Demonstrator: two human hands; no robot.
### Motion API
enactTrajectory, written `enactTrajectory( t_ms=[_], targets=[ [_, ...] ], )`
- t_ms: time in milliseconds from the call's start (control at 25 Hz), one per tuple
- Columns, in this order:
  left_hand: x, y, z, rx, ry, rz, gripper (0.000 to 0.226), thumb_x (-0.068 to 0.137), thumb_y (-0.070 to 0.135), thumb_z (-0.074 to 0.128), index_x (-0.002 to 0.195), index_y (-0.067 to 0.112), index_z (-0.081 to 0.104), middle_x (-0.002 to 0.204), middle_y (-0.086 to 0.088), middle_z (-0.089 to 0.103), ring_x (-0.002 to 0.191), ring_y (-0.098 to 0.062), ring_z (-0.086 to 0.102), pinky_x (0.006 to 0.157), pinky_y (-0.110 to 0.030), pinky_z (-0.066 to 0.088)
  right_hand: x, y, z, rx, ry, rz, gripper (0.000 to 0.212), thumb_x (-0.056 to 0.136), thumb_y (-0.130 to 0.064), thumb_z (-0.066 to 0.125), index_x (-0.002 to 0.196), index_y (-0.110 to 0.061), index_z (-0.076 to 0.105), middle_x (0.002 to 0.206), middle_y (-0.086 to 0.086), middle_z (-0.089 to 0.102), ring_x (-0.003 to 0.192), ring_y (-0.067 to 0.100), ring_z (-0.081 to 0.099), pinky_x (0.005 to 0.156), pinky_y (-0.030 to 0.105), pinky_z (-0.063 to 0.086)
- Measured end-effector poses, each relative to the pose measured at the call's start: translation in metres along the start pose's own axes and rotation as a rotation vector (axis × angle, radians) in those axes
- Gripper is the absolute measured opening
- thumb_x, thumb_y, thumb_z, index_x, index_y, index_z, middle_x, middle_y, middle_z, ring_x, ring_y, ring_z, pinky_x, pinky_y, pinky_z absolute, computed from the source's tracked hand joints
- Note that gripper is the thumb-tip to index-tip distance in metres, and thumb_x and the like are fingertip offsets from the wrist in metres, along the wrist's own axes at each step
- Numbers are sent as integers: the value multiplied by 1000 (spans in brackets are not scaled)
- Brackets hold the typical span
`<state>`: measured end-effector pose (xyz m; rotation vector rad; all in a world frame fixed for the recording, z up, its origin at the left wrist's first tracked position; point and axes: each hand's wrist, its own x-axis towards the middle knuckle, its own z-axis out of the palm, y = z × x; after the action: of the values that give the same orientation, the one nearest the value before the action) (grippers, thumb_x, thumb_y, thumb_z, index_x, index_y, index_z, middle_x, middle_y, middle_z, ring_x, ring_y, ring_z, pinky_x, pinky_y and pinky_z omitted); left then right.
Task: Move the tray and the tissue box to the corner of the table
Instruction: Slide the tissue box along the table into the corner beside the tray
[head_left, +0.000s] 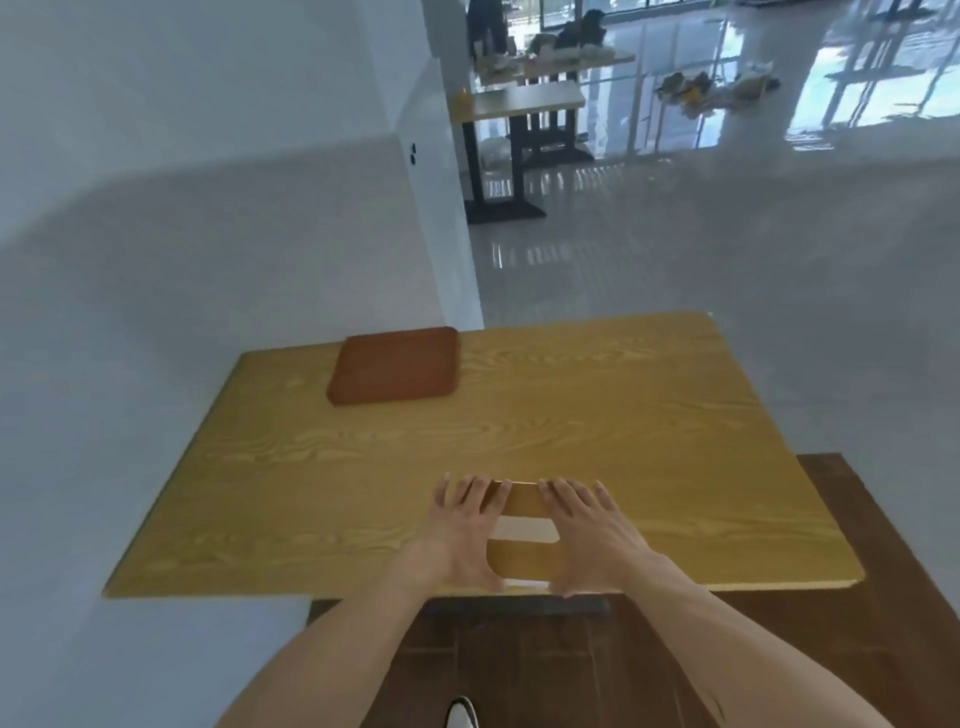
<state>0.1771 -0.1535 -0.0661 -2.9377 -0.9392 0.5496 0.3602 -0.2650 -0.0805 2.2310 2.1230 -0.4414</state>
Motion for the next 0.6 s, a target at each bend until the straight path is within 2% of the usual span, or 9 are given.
enactTrajectory(
  t_ms=[320, 600],
  targets=[
    [-91, -62, 38, -76, -21, -188, 128, 61, 76, 65, 154, 25, -8, 159, -6, 7, 146, -31, 1, 118, -56, -3, 30, -99, 7, -77, -39, -192, 131, 69, -60, 75, 156, -11, -10, 167, 10, -3, 152, 28, -6, 121, 52, -4],
    [-174, -126, 67, -144, 54, -285, 124, 63, 76, 65, 153, 24, -2, 158, -3, 10, 147, -31, 5, 119, -56, 1, 52, -200, 4, -144, -48, -297, 132, 65, -62, 75, 156, -12, -8, 167, 10, -1, 152, 27, -4, 121, 53, -2]
  ],
)
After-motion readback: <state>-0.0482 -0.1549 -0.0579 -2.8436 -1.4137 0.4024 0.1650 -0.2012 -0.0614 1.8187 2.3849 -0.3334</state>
